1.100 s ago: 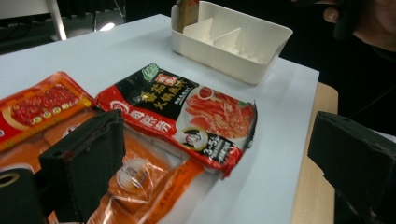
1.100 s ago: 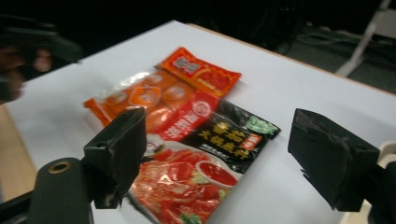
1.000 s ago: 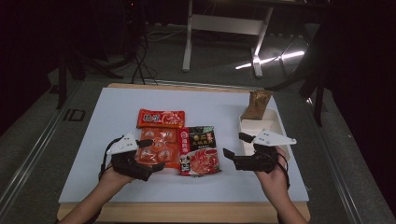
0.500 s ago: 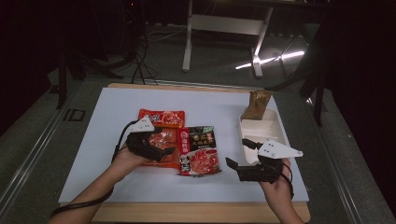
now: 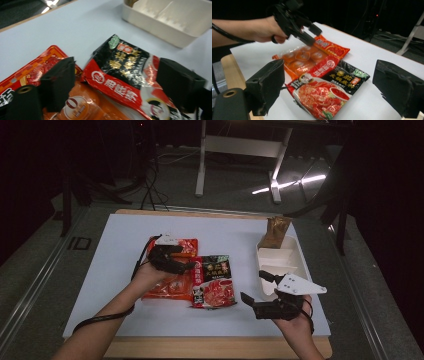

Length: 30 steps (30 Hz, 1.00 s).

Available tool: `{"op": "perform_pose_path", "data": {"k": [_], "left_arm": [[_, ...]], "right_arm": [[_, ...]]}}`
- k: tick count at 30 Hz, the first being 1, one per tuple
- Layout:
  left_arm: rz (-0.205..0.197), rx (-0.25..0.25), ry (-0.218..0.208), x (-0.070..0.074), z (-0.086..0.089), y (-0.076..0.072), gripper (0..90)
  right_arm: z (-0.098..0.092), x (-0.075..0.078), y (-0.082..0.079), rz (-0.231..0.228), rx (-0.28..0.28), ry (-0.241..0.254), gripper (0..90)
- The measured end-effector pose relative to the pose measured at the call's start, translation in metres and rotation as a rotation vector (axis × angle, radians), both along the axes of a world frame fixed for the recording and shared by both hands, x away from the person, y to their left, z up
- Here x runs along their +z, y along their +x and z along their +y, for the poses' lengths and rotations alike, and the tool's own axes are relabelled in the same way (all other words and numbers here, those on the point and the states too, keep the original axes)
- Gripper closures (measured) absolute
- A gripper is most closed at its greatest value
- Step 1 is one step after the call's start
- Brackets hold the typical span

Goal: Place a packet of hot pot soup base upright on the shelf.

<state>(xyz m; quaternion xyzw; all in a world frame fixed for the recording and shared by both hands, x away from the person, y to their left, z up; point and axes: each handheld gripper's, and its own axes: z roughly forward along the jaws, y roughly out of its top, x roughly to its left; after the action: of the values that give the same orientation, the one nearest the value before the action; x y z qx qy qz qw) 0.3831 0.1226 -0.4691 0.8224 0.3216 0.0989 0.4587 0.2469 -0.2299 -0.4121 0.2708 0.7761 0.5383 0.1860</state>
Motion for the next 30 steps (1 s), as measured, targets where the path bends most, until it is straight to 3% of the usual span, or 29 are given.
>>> {"op": "perform_pose_path", "data": {"k": [1,7,9,12,17,24,28,30], "left_arm": [[0.007,0.009,0.033,-0.003,-0.003,0.007,21.2],[0.025,0.018,0.073,-0.014,-0.011,0.022,25.7],[0.033,0.014,0.083,-0.018,-0.014,0.027,32.5],[0.055,0.011,0.099,-0.022,-0.017,0.033,33.8],[0.111,0.014,0.169,-0.033,-0.024,0.051,40.7],[0.185,-0.009,0.171,-0.041,-0.027,0.063,51.2],[0.214,-0.012,0.223,-0.046,-0.030,0.067,54.0],[0.231,-0.012,0.218,-0.048,-0.030,0.068,55.8]], "right_arm": [[0.000,0.000,0.000,0.004,0.010,0.002,10.6],[0.000,-0.001,0.001,0.008,0.004,-0.003,10.9],[0.001,-0.003,0.002,0.020,0.008,-0.004,10.9],[0.001,-0.005,0.002,0.026,0.006,-0.005,11.3],[0.001,-0.007,0.002,0.028,0.012,-0.010,13.1],[0.000,-0.010,0.003,0.034,0.015,-0.018,13.3],[0.000,-0.011,0.004,0.038,0.015,-0.019,13.3],[0.000,-0.011,0.004,0.038,0.014,-0.020,13.4]]}}
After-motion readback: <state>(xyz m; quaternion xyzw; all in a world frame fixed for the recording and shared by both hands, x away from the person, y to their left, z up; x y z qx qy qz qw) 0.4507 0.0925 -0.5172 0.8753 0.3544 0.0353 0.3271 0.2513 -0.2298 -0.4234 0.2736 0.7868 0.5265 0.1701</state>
